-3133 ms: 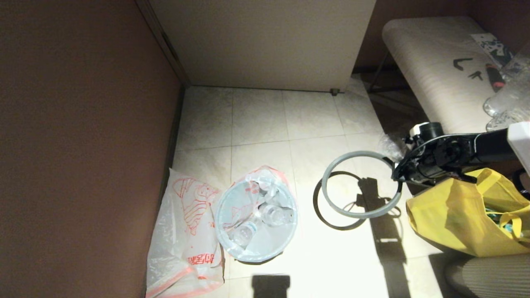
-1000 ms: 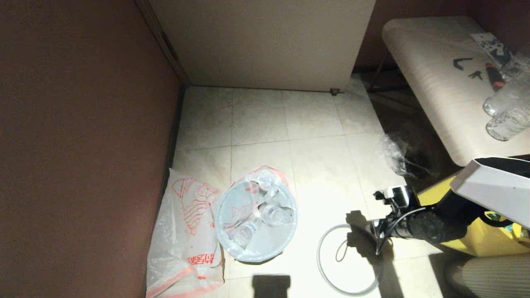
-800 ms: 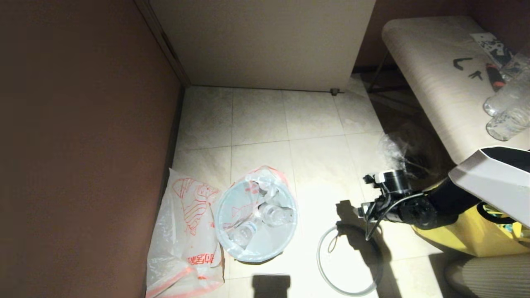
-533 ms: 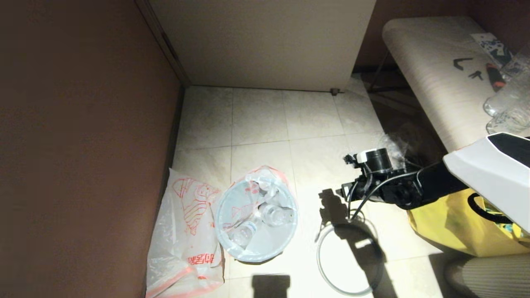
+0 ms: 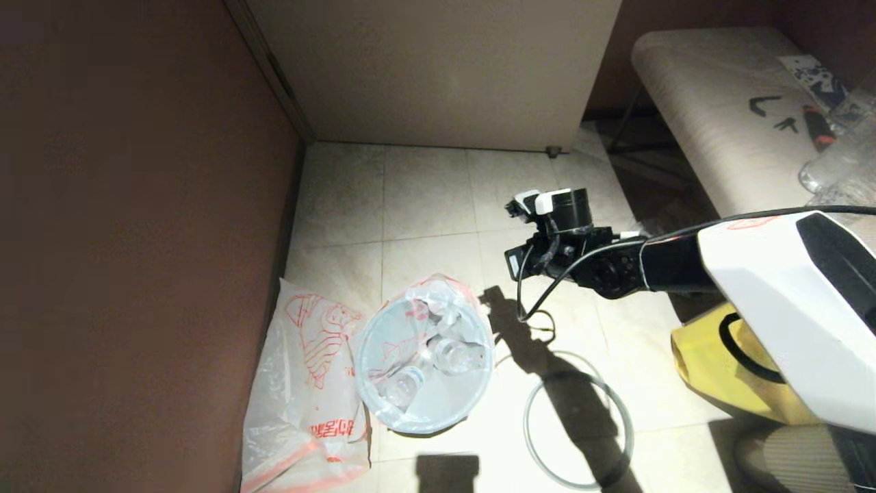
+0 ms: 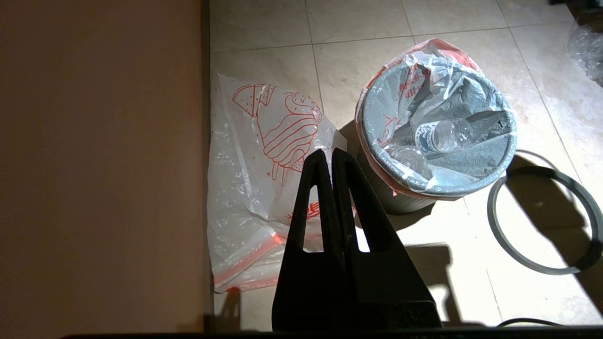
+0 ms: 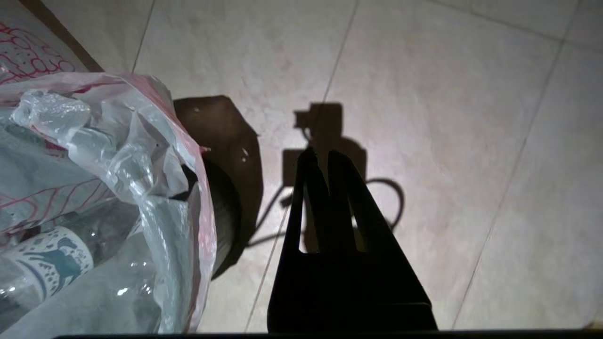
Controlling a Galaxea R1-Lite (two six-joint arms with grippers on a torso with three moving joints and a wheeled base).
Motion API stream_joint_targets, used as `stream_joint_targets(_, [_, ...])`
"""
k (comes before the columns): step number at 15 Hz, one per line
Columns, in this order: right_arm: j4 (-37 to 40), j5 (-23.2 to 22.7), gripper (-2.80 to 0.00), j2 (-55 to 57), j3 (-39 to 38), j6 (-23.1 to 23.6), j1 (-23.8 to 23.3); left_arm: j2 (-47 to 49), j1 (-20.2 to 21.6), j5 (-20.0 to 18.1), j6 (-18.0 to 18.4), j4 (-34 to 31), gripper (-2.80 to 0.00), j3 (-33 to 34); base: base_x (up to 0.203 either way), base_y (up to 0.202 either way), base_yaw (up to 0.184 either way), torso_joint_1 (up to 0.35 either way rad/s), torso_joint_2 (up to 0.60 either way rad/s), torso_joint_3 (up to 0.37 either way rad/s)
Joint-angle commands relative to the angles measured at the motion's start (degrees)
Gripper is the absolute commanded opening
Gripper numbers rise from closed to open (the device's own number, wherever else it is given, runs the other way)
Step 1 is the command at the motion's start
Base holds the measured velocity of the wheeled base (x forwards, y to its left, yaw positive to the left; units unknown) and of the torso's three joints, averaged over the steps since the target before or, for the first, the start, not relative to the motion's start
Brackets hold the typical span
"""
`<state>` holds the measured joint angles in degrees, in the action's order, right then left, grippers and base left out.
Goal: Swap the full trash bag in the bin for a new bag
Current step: Place the trash bag on the floor
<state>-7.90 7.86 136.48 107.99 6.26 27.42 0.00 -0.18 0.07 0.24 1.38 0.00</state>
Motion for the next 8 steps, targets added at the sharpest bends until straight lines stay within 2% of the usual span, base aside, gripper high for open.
stream_joint_targets(1, [-0.75,-0.51,-2.8,6.77,5.34,6.77,1.4,0.09,0.01,0.01,0.02,0.03,-2.8,0.7,0.0,0.0,0.0,0.0,0.0,0.0])
stream_joint_targets(2, [-2.21,-0.95,-2.8,8.77,6.11,10.21,2.53,0.09,0.01,0.01,0.02,0.03,-2.8,0.7,0.0,0.0,0.0,0.0,0.0,0.0])
stream_joint_targets(3, [-4.05,-1.57,-2.8,10.04,6.38,11.13,4.23,0.09,0.01,0.01,0.02,0.03,-2.8,0.7,0.0,0.0,0.0,0.0,0.0,0.0])
stream_joint_targets(8, [-5.81,-5.1,-2.8,11.14,6.44,11.64,8.14,0.09,0.01,0.01,0.02,-0.05,-2.8,0.7,0.0,0.0,0.0,0.0,0.0,0.0])
